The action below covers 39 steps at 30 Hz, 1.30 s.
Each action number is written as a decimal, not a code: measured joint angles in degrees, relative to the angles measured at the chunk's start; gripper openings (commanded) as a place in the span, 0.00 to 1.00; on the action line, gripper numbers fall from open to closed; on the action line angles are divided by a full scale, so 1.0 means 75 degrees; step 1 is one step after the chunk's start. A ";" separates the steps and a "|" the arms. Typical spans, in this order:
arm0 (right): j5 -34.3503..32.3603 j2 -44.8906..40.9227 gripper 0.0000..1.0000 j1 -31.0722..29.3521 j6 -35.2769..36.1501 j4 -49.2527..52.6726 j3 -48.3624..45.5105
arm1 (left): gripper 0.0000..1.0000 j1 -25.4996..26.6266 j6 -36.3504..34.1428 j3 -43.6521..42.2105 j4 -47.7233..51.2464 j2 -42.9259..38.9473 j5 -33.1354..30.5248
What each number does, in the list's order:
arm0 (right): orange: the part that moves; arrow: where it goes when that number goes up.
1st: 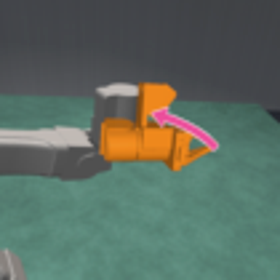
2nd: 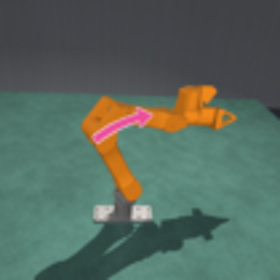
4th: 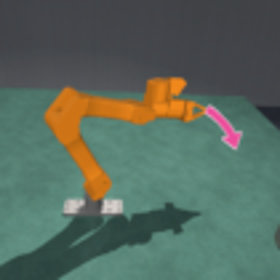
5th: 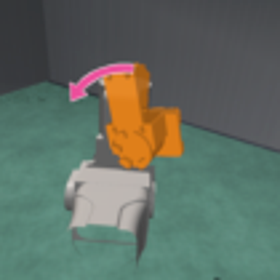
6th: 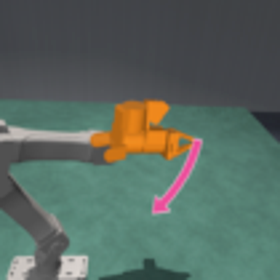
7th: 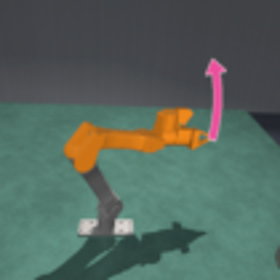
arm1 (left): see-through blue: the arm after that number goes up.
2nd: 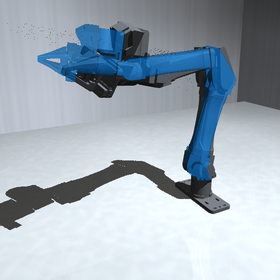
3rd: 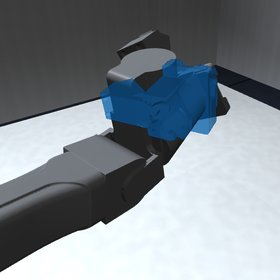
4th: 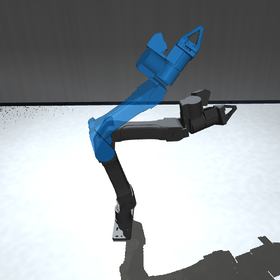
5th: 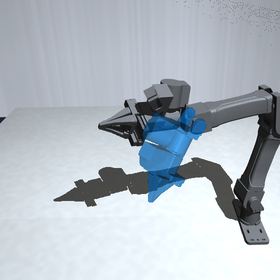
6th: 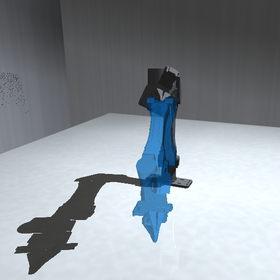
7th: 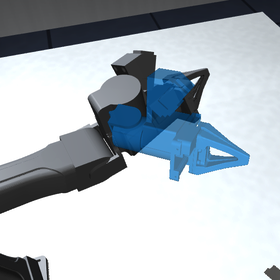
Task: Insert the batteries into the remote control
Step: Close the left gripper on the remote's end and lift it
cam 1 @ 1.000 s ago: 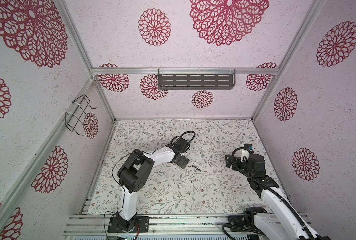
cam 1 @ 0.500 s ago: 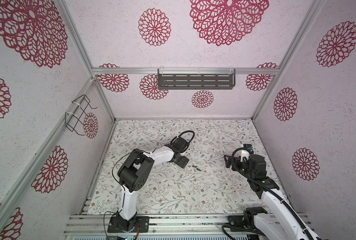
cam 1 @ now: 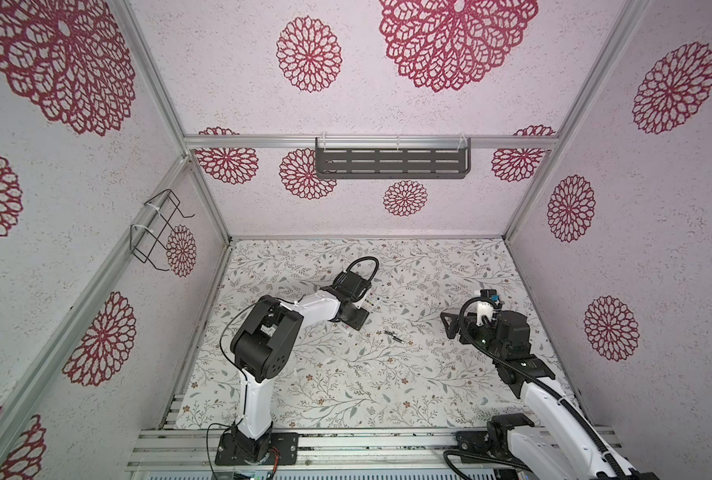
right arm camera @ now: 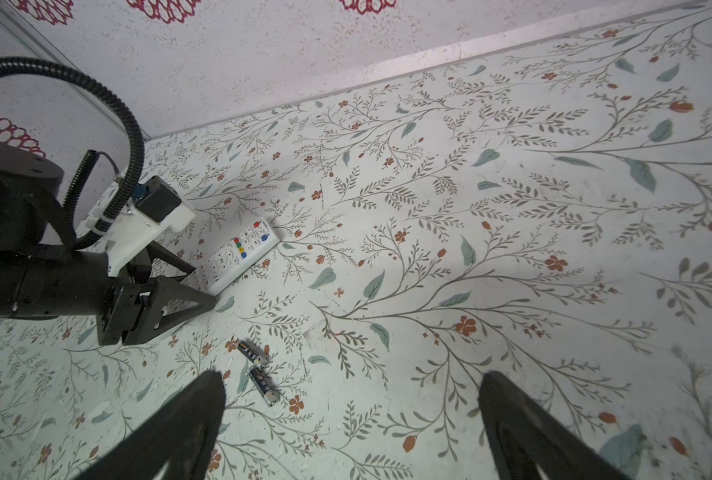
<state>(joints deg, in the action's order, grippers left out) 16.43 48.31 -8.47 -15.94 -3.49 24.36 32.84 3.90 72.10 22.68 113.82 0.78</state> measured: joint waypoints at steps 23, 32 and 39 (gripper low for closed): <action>0.1297 0.1460 0.99 -0.0772 -0.1306 -0.1918 -0.0079 | 0.96 -0.0338 0.0644 -0.0399 -0.0571 -0.1058 0.0901; 0.1172 0.1207 0.99 -0.0836 -0.1285 -0.1594 -0.0079 | 0.96 -0.0099 0.0227 0.1256 0.0195 0.0513 0.0335; 0.1043 0.1081 0.99 -0.0848 -0.1268 -0.1323 -0.0079 | 0.91 -0.0096 0.0029 0.2087 0.0836 0.1177 0.0219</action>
<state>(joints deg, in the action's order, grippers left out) 24.25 56.42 -14.83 -25.45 -13.41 23.77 32.12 4.12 87.74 28.95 122.65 2.42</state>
